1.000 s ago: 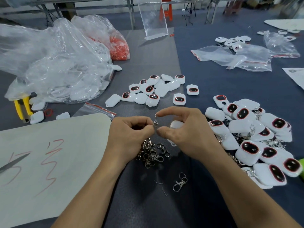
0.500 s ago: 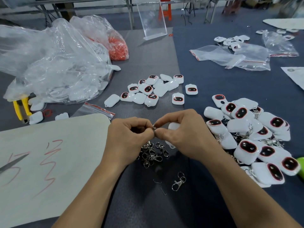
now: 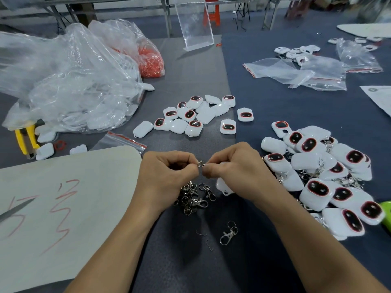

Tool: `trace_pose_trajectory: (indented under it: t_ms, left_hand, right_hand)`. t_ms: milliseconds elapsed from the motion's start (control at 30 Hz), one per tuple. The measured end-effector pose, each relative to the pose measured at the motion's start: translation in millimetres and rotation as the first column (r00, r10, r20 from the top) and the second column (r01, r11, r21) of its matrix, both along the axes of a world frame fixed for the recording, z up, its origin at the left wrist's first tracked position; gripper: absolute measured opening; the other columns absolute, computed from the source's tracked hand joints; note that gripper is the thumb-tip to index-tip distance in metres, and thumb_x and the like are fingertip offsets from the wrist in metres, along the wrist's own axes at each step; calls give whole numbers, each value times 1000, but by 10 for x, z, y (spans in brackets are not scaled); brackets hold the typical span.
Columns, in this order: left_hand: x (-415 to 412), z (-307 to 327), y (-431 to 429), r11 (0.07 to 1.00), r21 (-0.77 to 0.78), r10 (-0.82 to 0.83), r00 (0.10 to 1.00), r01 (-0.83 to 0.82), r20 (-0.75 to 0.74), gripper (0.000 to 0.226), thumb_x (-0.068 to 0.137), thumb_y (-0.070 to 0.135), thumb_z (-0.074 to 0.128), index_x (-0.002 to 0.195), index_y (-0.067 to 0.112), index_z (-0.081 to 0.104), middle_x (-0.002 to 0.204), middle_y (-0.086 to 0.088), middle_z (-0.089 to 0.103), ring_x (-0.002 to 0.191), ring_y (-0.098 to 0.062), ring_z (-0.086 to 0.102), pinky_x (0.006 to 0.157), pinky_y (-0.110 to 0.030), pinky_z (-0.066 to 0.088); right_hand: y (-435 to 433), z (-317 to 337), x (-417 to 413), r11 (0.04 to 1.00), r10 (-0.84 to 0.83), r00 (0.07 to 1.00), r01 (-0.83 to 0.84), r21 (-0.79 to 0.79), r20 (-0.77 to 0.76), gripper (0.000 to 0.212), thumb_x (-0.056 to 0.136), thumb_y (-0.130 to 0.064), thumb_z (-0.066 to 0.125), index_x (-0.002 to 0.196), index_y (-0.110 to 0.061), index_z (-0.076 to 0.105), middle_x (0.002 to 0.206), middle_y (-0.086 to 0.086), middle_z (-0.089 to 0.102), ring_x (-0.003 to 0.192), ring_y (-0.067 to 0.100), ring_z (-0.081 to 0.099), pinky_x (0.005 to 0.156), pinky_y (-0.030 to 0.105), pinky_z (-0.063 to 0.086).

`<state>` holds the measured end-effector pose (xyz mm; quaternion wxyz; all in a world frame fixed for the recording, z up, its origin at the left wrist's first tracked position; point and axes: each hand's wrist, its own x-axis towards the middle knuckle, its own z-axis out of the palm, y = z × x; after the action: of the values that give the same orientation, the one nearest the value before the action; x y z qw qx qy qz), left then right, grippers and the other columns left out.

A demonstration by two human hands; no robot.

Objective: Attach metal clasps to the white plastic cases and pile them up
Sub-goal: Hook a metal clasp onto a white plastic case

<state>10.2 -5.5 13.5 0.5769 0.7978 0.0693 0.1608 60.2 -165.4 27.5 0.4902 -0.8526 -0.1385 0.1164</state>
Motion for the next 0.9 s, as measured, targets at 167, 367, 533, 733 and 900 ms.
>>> trace_pose_trajectory:
  t_ms: [167,367,533,733,900]
  left_hand:
    - [-40,-18,16,974,224,9,999,-16,32,8,63,26,68,67,30,74,56,5,59,51,0,45,51,-14,37]
    - [-51,-49,15,948,312,37,996,-59,78,11,59,35,66,68,32,73,54,7,55,49,-1,42,48,-16,35]
    - [1,-52,10,984,151,86,995,-91,45,16,61,22,65,65,34,75,51,2,62,46,0,44,46,-16,38]
    - [-7,-63,-4,996,59,59,998,-61,33,18,66,23,74,74,38,80,57,10,70,50,5,56,51,-13,44]
    - [-2,-53,-8,1000,6,12,1000,-12,24,18,65,19,78,71,36,79,56,6,69,50,0,53,50,-17,43]
  right_hand:
    - [-2,10,-13,999,-17,993,11,53,115,13,78,-23,83,80,-36,81,60,-18,67,56,-2,60,52,8,41]
    - [-9,22,-62,999,35,969,-33,-14,244,13,78,-17,82,77,-30,82,68,-16,73,69,-1,68,61,10,50]
    - [13,-5,-83,999,50,953,-47,-14,299,13,80,-18,80,77,-30,81,67,-16,72,68,0,67,61,11,48]
    - [-16,5,-21,990,-43,972,9,144,231,15,81,-16,82,72,-28,80,64,-15,70,62,3,64,61,17,48]
    - [-22,5,-17,992,-16,974,-13,124,226,16,83,-15,82,75,-28,81,67,-15,72,68,4,68,63,16,50]
